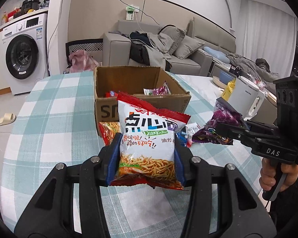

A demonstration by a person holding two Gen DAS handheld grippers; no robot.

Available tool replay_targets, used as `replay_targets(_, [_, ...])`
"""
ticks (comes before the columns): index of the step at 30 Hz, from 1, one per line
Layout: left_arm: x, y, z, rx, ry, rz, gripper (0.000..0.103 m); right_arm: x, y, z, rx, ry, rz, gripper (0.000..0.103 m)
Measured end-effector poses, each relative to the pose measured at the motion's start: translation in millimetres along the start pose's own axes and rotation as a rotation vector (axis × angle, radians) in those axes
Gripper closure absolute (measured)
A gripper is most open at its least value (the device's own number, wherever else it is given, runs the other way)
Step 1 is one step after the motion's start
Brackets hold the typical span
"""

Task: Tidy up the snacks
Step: 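Lift both held bags and carry them over the cardboard box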

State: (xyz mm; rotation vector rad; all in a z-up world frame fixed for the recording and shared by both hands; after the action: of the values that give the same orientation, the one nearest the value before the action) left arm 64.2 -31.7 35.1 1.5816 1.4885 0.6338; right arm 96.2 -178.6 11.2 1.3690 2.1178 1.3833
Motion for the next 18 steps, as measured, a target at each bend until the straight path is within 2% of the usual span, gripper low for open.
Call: replay_targets(18, [4, 57, -7, -0.073, 0.048, 0.001, 0.059, 10, 48, -12, -0.077, 0.006, -0.007, 0.072])
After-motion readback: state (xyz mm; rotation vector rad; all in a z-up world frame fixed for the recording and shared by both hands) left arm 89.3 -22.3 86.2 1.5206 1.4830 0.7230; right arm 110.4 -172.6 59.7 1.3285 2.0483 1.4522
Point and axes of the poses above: each gripper's, at about its wrist camera, not at the fingertips, and z roughly the way its jaws point, x to its left, y to its top, the point moved 4 cm from there along z, roughly the way its jaws point, and after that the axes turned 5 degrees about -x, right-handed, at the moved point
